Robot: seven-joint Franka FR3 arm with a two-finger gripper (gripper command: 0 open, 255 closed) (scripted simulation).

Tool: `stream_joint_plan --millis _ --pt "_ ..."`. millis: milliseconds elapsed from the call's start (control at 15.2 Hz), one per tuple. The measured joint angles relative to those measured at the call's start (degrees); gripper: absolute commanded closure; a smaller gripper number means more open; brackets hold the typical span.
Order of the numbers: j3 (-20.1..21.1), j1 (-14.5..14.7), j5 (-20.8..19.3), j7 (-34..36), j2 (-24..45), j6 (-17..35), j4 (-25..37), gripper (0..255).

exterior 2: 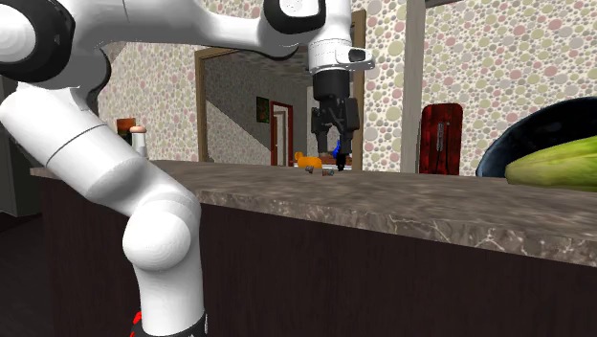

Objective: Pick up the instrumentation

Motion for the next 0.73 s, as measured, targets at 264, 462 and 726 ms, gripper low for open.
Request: stream_joint_plan --millis 264,462,726 --pt "2.28 1.02 1.27 2.1 2.14 0.48 1.17 0" --pt "5.42 2.35 2.87 5.07 5.3 1.33 2.89 0" --pt "9.72 4.03 4.64 9.24 10.93 2.33 6.72 0"
